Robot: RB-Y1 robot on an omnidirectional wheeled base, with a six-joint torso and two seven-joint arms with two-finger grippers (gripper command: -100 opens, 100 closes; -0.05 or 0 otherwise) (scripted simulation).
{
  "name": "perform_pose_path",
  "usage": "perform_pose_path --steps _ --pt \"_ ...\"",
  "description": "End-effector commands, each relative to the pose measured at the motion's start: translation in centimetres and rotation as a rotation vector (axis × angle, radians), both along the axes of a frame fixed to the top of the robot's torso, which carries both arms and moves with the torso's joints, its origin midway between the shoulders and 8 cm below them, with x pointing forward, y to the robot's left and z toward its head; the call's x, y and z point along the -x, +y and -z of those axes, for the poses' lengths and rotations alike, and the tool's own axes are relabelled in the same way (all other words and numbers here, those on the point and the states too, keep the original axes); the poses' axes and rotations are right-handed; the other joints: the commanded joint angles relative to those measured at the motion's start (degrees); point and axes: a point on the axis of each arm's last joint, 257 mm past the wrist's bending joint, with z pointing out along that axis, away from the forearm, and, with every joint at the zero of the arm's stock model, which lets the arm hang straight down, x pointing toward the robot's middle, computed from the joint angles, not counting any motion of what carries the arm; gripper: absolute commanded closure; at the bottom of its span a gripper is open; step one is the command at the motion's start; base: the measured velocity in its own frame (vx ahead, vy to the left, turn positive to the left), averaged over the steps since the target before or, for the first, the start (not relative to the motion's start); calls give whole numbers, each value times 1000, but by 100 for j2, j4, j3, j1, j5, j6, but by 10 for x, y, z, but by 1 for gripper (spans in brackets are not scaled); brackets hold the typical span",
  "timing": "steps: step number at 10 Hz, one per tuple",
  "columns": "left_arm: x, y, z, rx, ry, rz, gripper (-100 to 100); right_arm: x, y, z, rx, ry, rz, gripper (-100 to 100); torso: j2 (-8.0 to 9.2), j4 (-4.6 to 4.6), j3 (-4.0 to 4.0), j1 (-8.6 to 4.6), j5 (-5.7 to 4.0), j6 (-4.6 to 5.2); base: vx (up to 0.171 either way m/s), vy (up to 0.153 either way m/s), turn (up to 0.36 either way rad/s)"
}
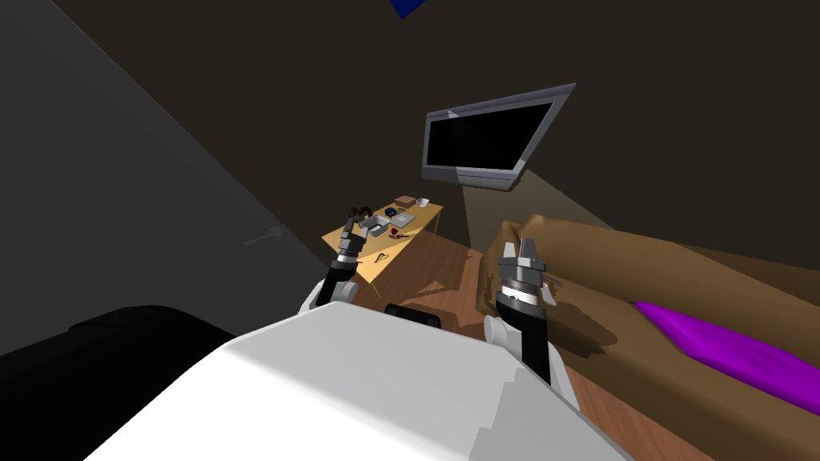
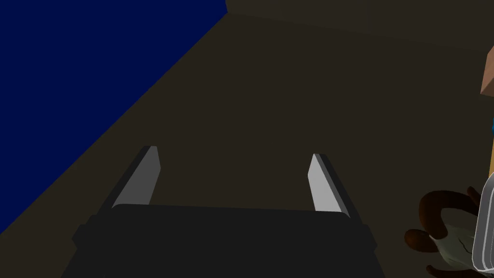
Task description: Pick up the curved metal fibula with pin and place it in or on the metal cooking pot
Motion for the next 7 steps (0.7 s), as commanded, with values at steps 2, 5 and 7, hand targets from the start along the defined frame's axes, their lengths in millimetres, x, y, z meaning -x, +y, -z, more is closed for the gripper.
perform_pose_path --steps 2,5,7 --pt "-12 10 24 38 57 1 -100 0 0 0 0 0 0 0 -4 0 -2 -1 0 1 31 1 -28" --pt "-25 25 52 94 122 -2 -100 0 0 0 0 0 0 0 3 1 2 0 0 0 19 4 -19" --pt "-32 35 74 128 169 -8 -100 0 0 0 0 0 0 0 -2 0 -1 1 0 0 31 0 -30"
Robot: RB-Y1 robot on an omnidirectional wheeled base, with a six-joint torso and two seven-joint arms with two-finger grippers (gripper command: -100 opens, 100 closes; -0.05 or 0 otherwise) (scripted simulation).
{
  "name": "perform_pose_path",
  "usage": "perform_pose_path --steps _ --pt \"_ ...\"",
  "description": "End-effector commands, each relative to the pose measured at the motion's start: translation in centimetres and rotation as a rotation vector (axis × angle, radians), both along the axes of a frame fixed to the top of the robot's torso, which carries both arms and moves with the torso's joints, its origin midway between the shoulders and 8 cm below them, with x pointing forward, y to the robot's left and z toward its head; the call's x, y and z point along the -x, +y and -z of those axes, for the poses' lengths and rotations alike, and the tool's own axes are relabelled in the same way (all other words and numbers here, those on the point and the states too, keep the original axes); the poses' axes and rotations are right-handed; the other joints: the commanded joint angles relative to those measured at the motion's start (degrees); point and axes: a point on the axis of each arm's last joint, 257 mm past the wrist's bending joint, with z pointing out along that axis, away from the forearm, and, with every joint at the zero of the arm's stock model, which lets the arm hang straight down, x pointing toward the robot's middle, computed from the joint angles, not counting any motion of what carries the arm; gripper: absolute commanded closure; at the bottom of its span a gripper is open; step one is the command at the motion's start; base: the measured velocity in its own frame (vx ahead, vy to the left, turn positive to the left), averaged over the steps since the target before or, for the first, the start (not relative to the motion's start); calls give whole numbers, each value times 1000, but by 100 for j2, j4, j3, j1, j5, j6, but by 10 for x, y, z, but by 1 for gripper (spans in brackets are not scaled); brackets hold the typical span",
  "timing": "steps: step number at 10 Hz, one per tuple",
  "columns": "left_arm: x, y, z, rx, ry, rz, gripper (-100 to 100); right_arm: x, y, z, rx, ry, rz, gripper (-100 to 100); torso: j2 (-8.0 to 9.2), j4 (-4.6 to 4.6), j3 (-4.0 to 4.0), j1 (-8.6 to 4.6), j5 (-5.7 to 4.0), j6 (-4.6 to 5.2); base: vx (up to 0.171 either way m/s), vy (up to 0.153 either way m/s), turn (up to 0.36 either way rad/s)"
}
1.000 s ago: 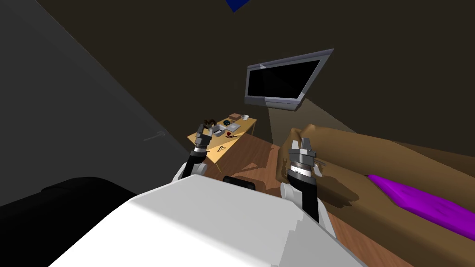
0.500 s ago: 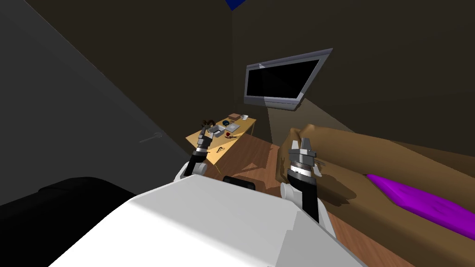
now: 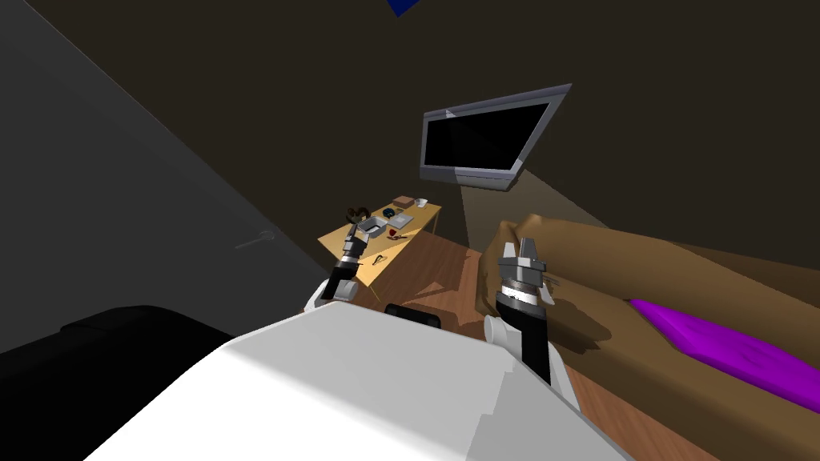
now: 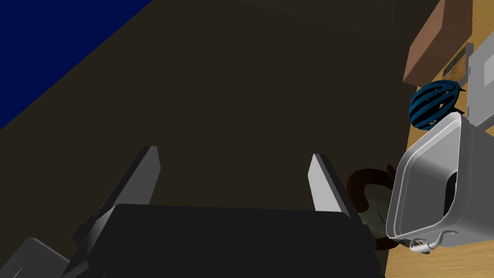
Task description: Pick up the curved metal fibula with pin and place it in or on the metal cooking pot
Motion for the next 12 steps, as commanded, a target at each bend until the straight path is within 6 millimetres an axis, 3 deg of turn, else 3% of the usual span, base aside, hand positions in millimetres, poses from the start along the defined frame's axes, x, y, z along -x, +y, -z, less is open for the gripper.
perform_pose_path --steps 1,8,12 --pt "-8 9 17 39 36 -4 -100 0 0 0 0 0 0 0 0 0 0 0 0 0 23 -3 -24" --pt "-22 37 81 156 165 -34 -100 0 0 0 0 0 0 0 2 0 1 -2 0 1 21 -2 -21" --pt "-28 61 139 283 274 -72 -100 0 0 0 0 0 0 0 -5 -1 -3 1 0 0 34 1 -32"
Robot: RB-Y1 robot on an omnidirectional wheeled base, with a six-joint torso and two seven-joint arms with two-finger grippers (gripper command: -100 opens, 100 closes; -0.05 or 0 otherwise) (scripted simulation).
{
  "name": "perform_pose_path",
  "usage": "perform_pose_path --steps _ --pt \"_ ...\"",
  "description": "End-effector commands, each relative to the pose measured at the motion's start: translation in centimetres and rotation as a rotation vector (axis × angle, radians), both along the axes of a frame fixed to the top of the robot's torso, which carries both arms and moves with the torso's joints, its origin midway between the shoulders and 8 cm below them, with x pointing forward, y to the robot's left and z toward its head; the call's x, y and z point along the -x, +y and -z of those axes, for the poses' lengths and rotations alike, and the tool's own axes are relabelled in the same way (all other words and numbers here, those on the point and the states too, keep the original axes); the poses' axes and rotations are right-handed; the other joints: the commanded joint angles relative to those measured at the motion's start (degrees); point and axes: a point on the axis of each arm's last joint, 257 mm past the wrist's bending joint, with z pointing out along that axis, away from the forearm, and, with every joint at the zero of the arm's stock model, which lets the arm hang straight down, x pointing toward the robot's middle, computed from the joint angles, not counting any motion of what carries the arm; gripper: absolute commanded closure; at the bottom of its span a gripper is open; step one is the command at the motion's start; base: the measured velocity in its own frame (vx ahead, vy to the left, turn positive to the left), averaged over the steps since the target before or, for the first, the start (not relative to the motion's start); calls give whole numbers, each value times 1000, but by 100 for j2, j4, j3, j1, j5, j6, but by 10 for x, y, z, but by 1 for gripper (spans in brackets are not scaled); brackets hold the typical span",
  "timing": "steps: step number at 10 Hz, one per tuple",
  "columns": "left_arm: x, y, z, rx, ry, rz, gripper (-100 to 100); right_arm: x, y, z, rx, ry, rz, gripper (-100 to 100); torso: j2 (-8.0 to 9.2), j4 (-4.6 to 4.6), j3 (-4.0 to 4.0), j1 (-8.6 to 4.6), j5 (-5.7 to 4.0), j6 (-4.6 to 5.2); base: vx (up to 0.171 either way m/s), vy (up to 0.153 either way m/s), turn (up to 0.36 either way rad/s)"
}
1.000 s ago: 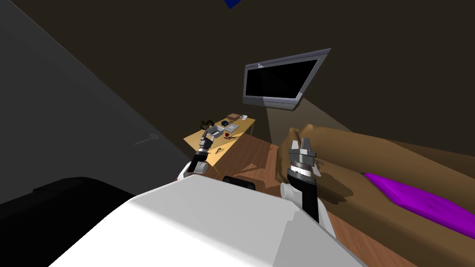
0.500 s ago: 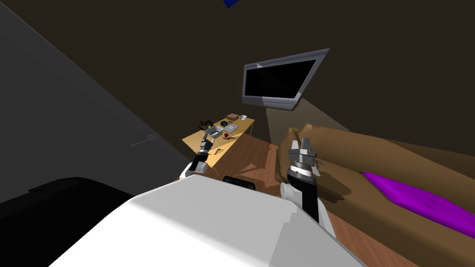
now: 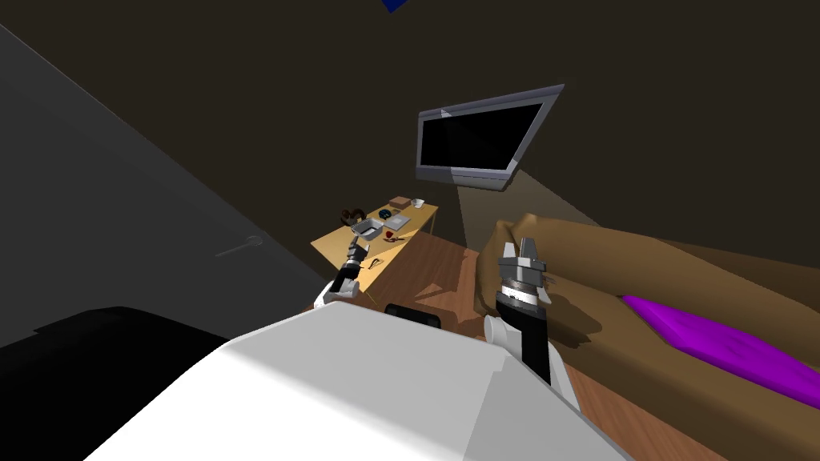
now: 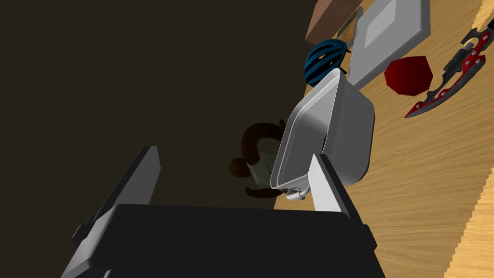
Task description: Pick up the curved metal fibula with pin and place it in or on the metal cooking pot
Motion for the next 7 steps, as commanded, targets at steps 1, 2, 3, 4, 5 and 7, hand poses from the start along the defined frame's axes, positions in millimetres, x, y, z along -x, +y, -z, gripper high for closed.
perform_pose_path --steps 1,2,3,4,5,7 --pt "2 7 23 51 41 -17 -100 0 0 0 0 0 0 0 0 0 0 0 0 0 31 2 -26" --pt "3 8 29 54 52 -20 -100 0 0 0 0 0 0 0 0 0 0 0 0 1 23 3 -15" --pt "2 14 45 97 81 -34 -100 0 0 0 0 0 0 0 3 1 2 0 0 0 25 3 -26" --pt "2 19 59 139 103 -48 -100 0 0 0 0 0 0 0 3 1 2 1 0 1 36 3 -42" --pt "4 20 67 142 120 -53 -100 0 0 0 0 0 0 0 0 0 0 1 0 1 26 3 -17" --pt "7 29 103 231 182 -87 -100 0 0 0 0 0 0 0 3 1 2 0 0 1 28 0 -32"
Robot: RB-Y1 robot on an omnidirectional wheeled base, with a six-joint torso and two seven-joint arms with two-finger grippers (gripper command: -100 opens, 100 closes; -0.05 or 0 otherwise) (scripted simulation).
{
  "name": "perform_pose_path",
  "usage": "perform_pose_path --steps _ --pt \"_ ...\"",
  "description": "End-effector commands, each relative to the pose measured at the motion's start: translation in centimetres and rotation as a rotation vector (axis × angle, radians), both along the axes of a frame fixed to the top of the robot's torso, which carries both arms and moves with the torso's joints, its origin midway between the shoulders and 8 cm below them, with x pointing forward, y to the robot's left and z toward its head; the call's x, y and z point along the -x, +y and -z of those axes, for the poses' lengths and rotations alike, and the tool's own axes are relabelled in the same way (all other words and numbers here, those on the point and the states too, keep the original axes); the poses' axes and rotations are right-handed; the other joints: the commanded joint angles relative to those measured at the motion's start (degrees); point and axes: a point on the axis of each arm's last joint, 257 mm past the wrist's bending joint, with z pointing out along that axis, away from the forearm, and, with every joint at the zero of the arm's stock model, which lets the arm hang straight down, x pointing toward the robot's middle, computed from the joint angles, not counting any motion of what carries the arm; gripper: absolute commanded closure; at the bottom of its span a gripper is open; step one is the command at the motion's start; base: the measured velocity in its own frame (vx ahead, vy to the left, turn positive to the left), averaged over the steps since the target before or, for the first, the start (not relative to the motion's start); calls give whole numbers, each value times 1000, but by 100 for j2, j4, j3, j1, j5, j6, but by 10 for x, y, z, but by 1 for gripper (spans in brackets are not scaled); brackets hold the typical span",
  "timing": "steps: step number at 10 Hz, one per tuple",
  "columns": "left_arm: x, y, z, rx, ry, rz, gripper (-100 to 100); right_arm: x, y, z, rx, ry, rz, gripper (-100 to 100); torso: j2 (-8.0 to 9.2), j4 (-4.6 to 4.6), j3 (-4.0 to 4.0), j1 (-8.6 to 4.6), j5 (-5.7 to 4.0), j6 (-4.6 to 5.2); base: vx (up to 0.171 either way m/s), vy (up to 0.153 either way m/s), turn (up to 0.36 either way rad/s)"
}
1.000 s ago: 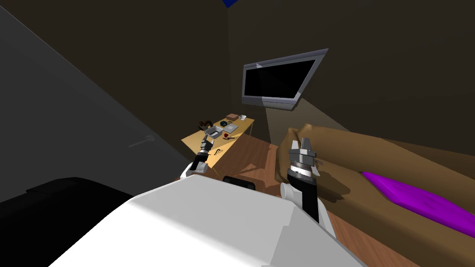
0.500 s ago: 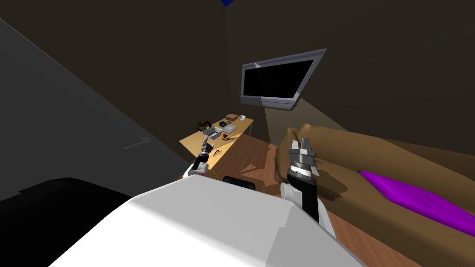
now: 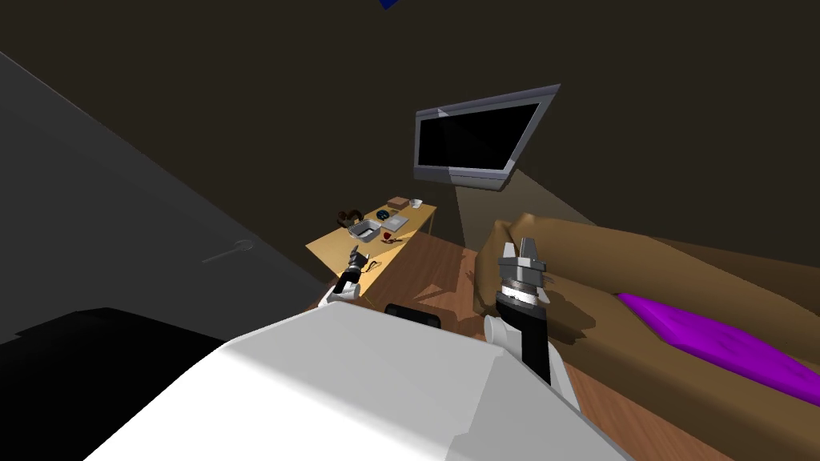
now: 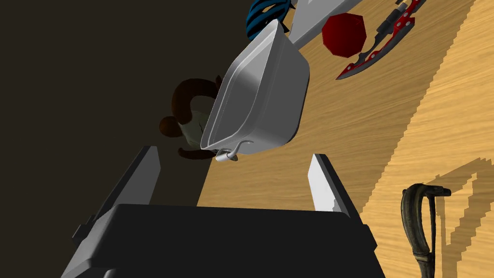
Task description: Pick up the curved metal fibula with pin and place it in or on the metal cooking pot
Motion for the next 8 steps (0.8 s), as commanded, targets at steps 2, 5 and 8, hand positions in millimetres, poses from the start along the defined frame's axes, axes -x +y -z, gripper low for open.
perform_pose_path --steps 2,5,8 --pt "2 5 28 72 48 -28 -100 0 0 0 0 0 0 0 2 0 1 0 0 0 25 2 -18" --pt "9 8 63 158 106 -64 -100 0 0 0 0 0 0 0 -1 0 -1 1 0 0 30 2 -28" --pt "20 5 105 276 175 -114 -100 0 0 0 0 0 0 0 3 1 2 2 0 0 26 9 -25"
